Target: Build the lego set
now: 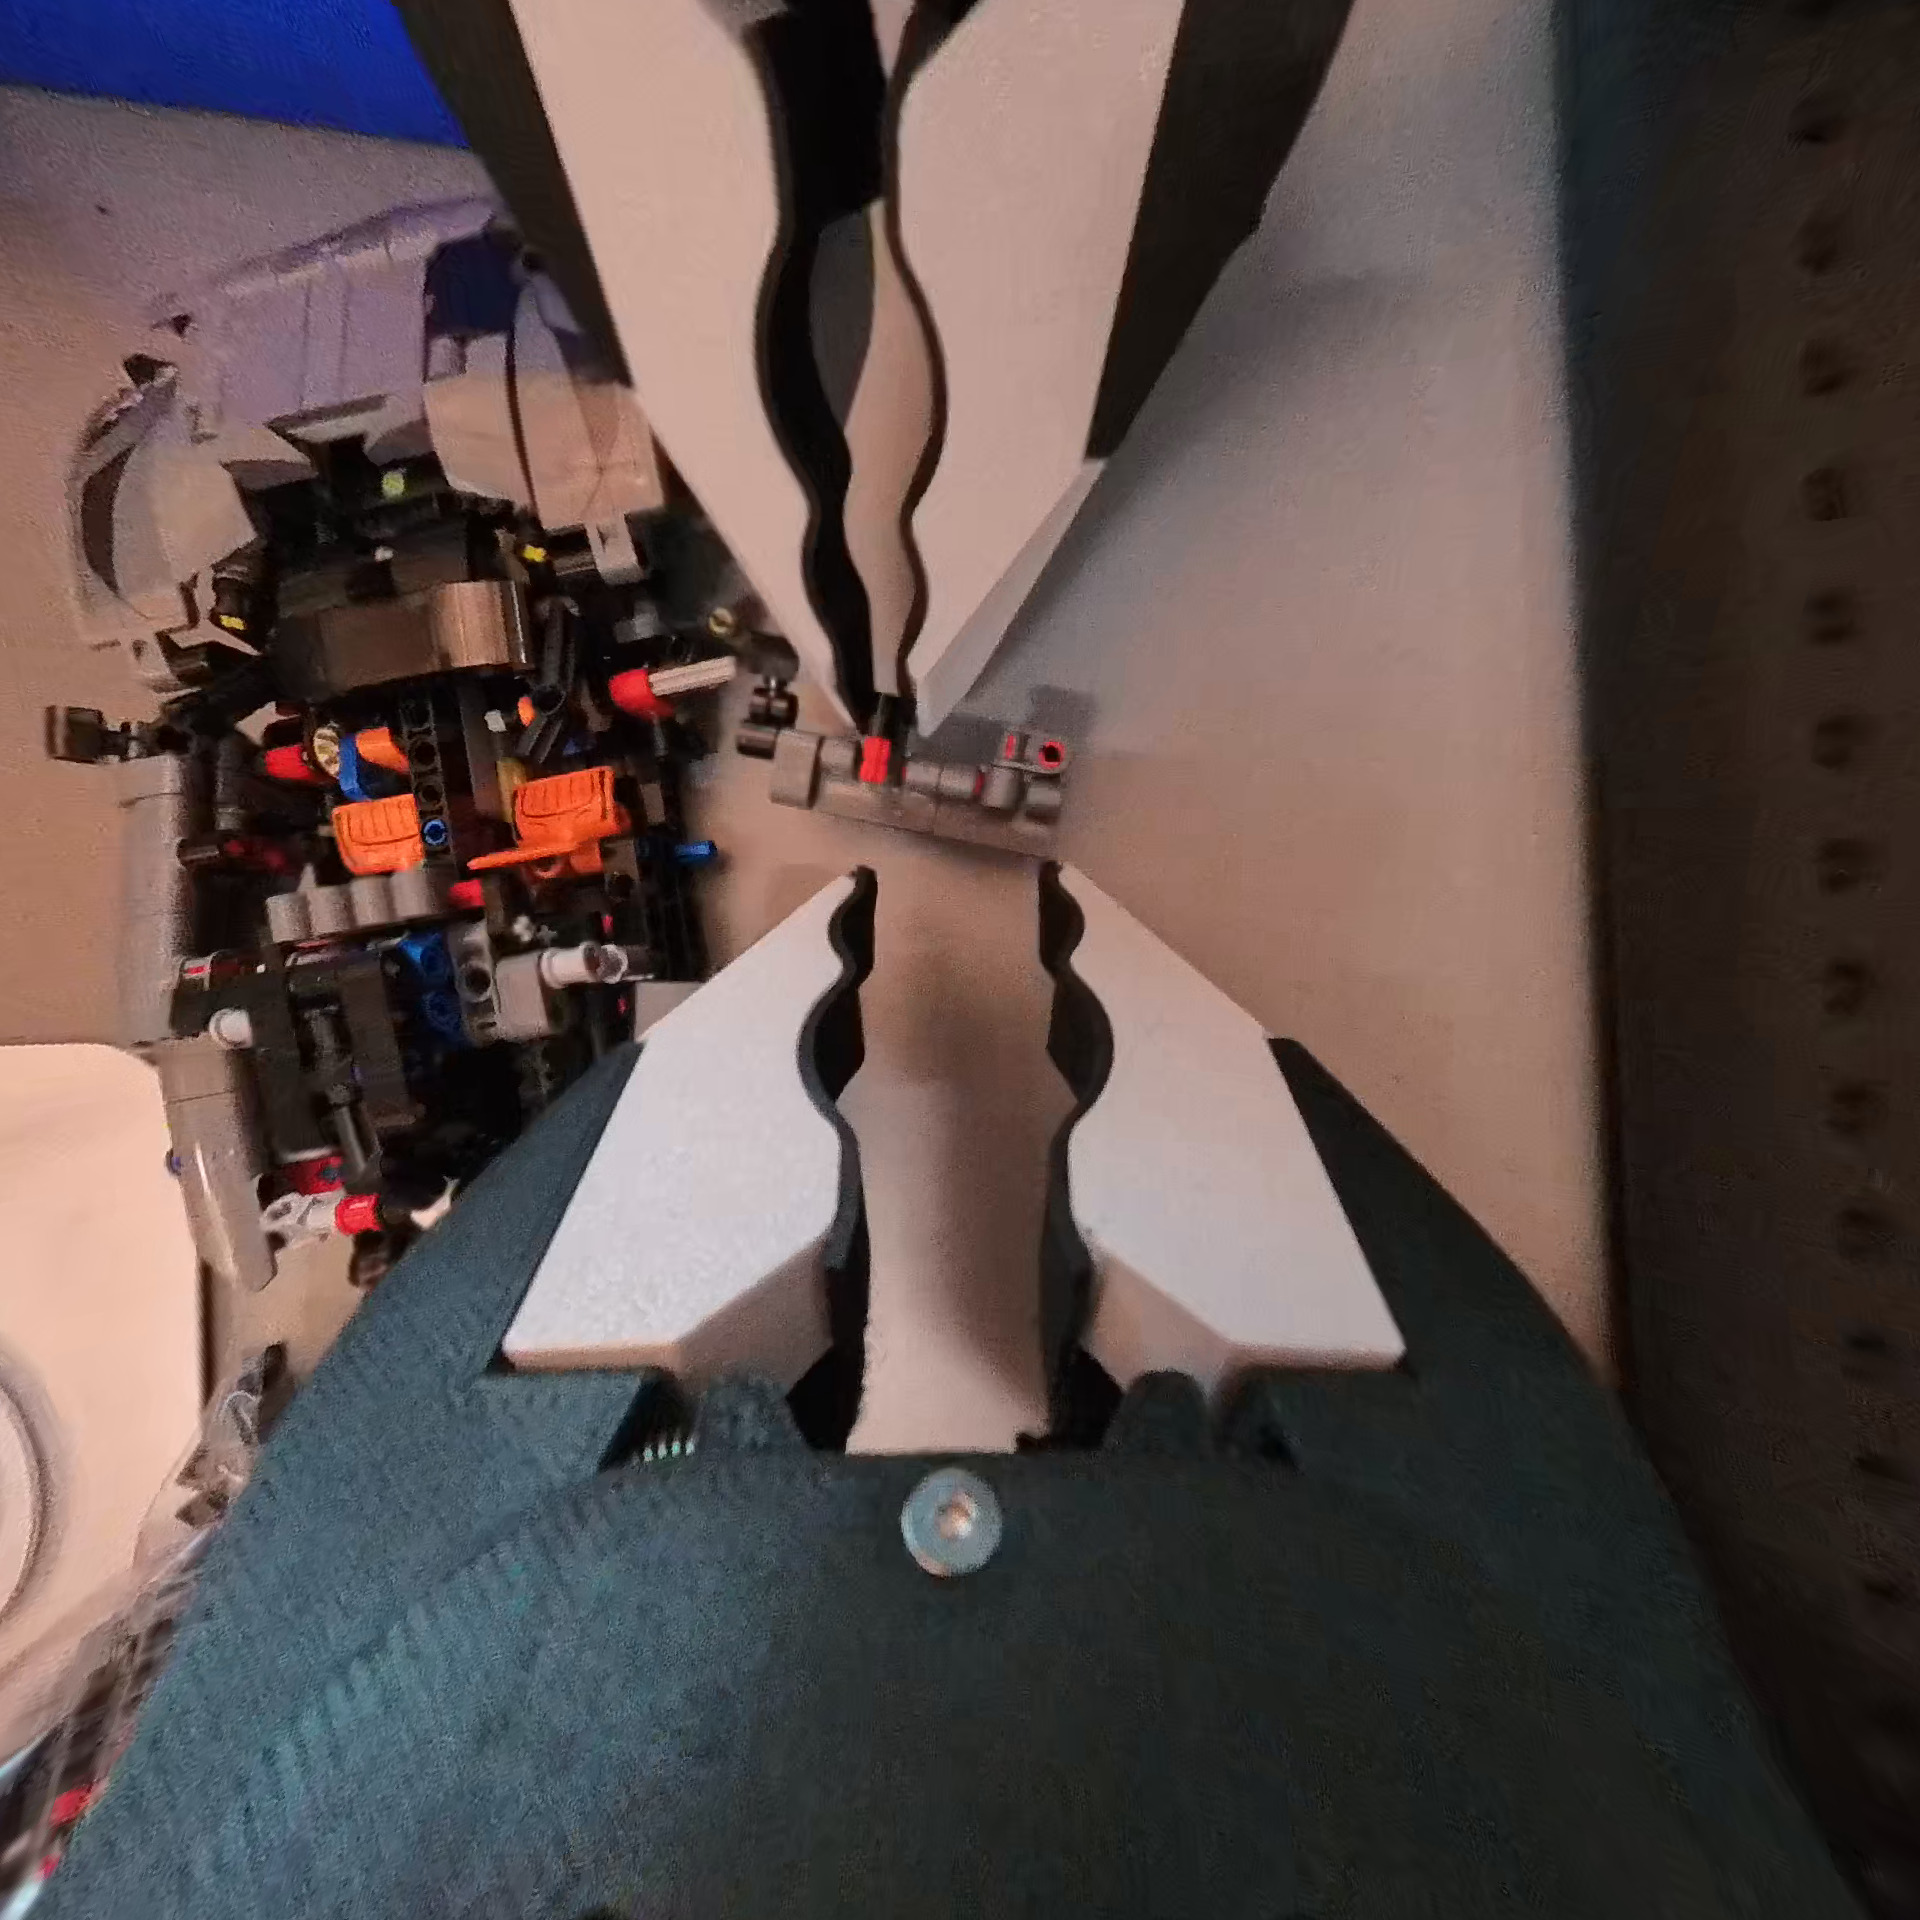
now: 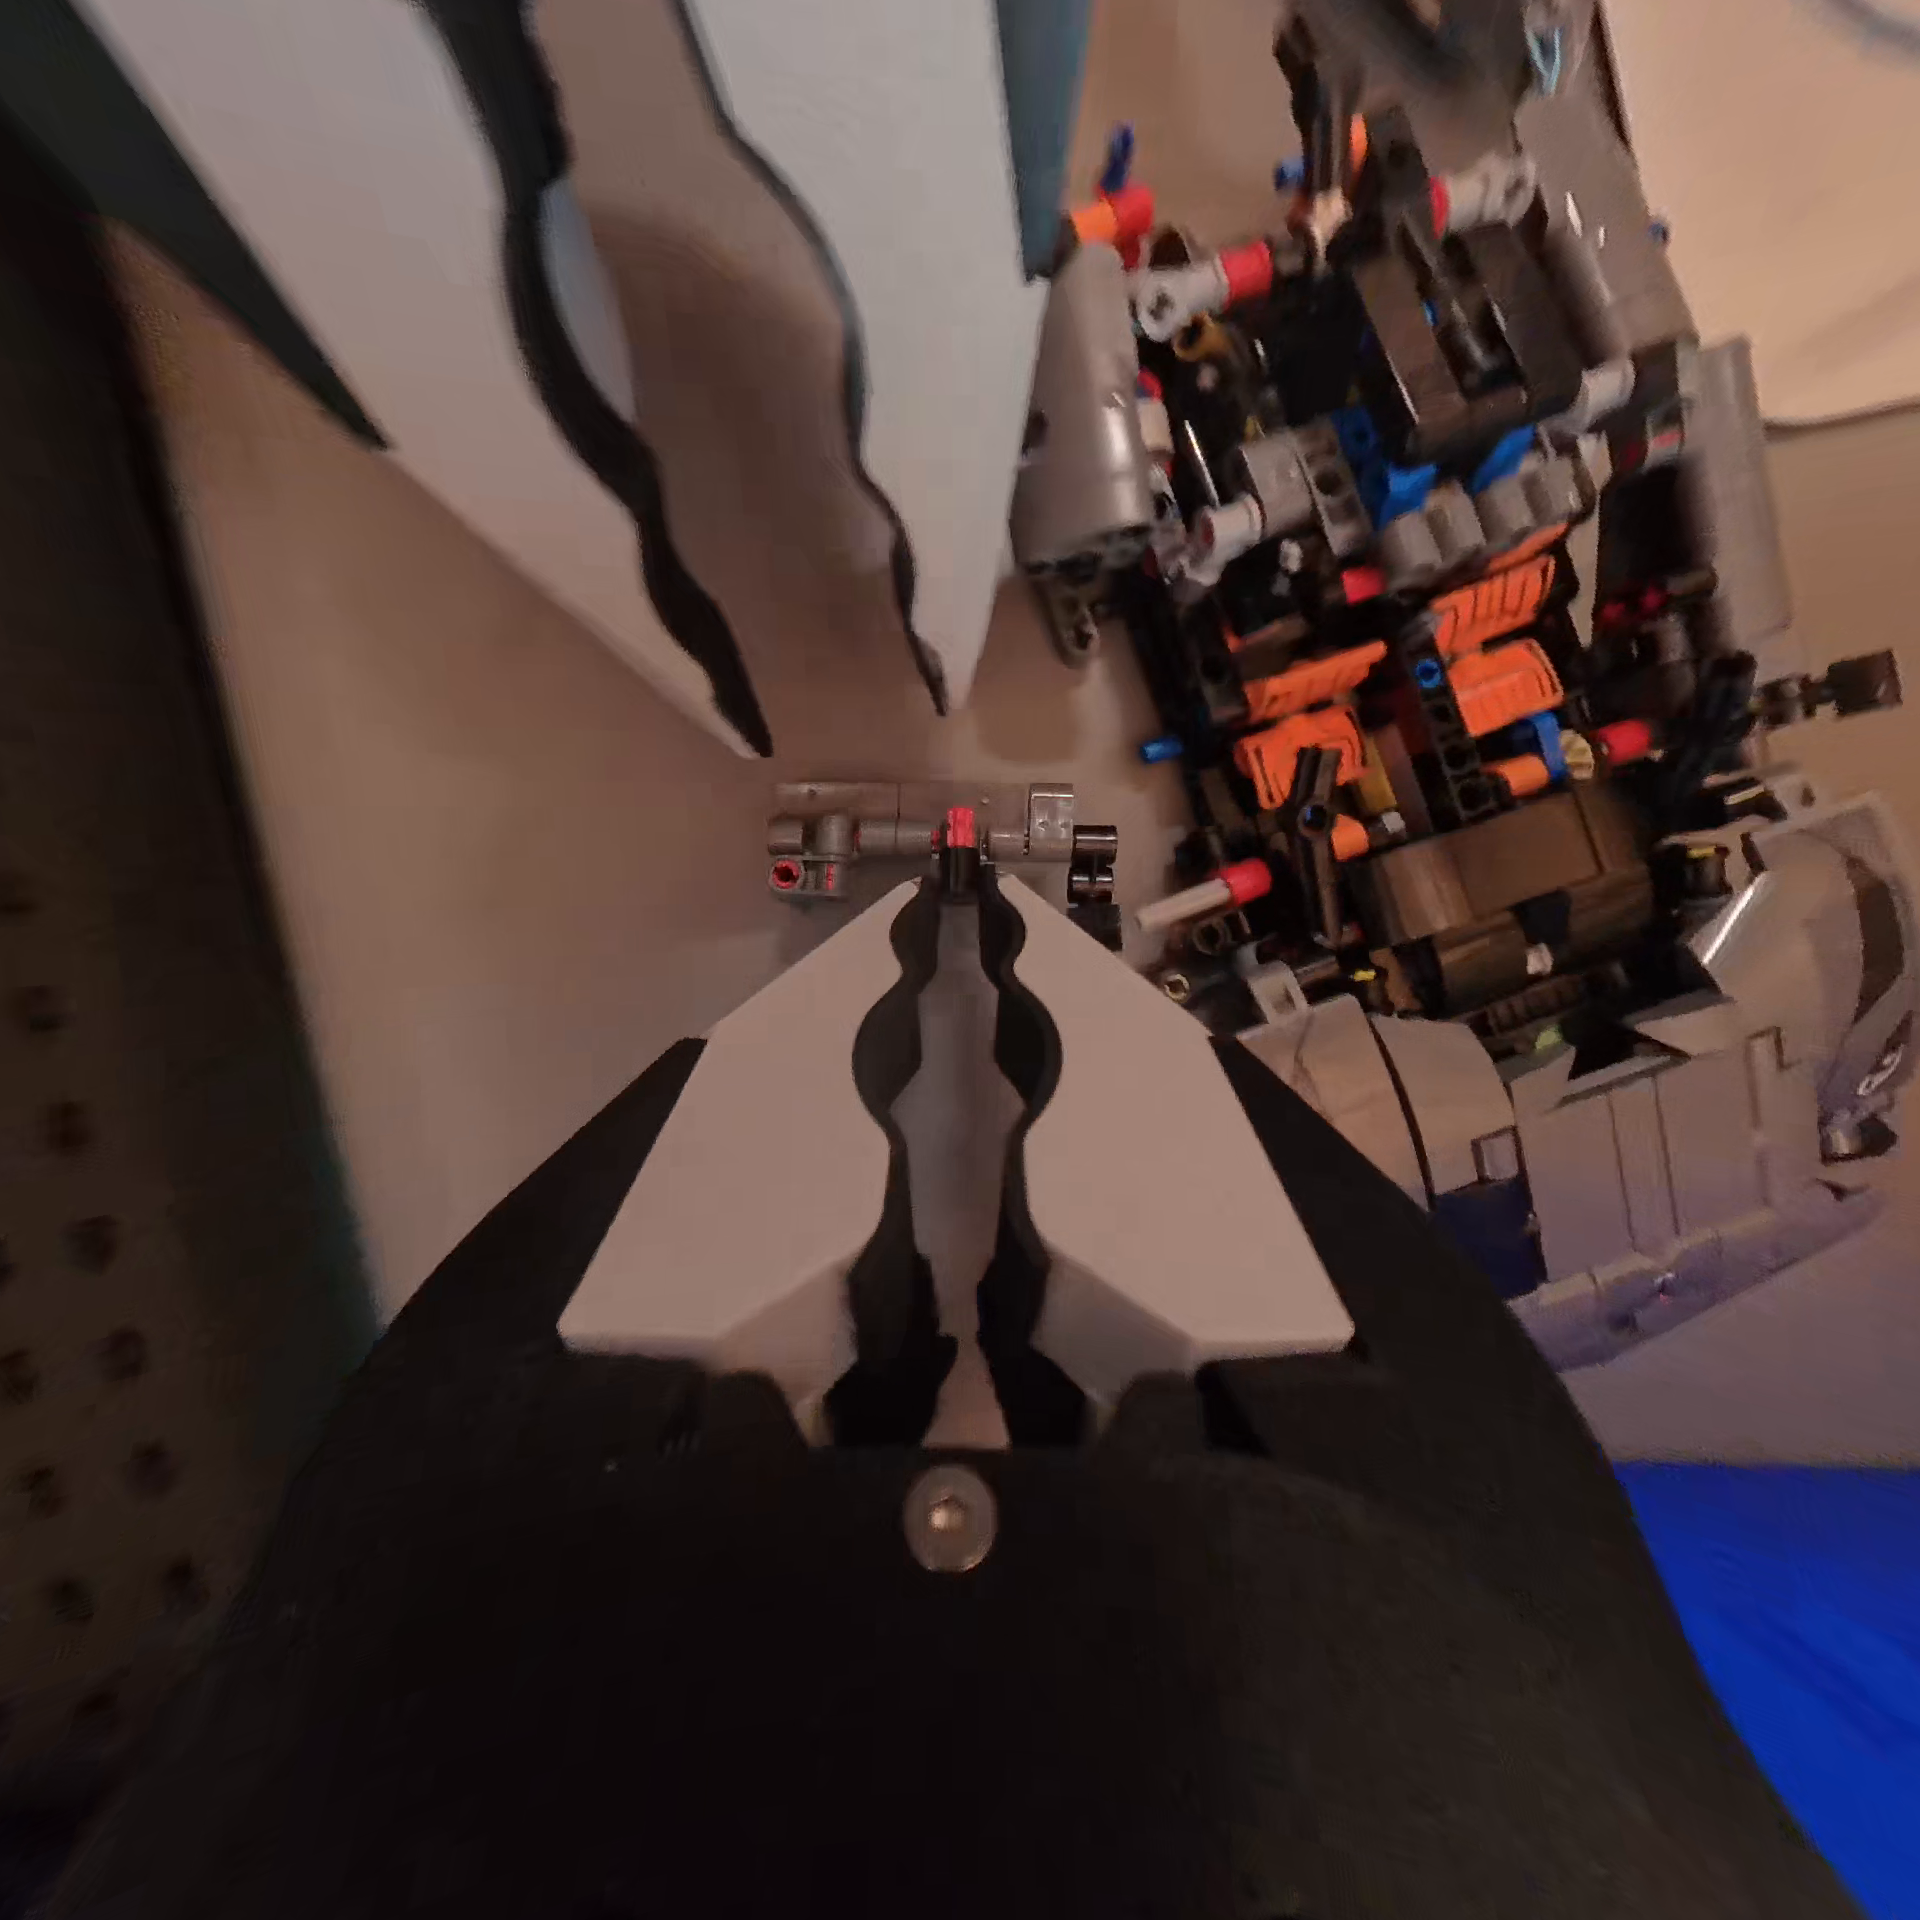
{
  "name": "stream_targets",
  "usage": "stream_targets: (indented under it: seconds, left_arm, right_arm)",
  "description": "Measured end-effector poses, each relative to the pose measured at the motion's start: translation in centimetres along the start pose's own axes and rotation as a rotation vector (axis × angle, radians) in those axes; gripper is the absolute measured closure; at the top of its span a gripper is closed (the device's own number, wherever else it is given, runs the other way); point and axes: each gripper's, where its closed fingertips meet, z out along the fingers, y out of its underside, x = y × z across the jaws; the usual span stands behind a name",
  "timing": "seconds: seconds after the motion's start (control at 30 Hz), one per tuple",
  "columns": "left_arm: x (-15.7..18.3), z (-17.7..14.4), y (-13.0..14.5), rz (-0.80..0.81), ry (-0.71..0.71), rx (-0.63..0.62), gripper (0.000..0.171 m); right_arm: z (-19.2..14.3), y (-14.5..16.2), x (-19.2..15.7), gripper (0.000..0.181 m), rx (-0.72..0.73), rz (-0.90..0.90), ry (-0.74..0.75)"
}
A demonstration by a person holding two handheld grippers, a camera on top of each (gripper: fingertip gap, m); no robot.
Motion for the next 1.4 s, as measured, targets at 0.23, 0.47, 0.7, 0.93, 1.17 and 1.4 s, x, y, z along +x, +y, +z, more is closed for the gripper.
stream_targets:
  seconds: [0.23,0.47,0.7,0.93,1.17,1.4]
  left_arm:
    - [-0.1,-4.0,-1.6,-0.203,0.11,0.291,0.137]
    - [0.6,-7.9,-4.2,-0.39,0.42,0.639,0.132]
    - [-0.1,-7.2,-4.1,-0.391,0.377,0.664,0.164]
    - [-0.1,-7.2,-3.9,-0.369,0.352,0.651,0.166]
    - [-0.9,-6.4,-3.2,-0.363,0.213,0.571,0.166]
    - [-1.3,-7.0,-3.0,-0.359,0.125,0.582,0.171]
  right_arm:
    - [-3.6,-4.8,-0.8,0.176,0.248,-0.254,0.159]
    - [-4.8,-6.4,-0.7,0.177,0.29,-0.362,0.304]
    - [-5.4,-7.2,-0.5,0.176,0.31,-0.393,0.384]
    - [-5.3,-7.6,-0.6,0.174,0.268,-0.446,0.464]
    - [-4.3,-6.6,0.4,0.176,0.104,-0.471,0.576]
    - [-4.2,-6.5,0.6,0.176,0.111,-0.455,0.577]
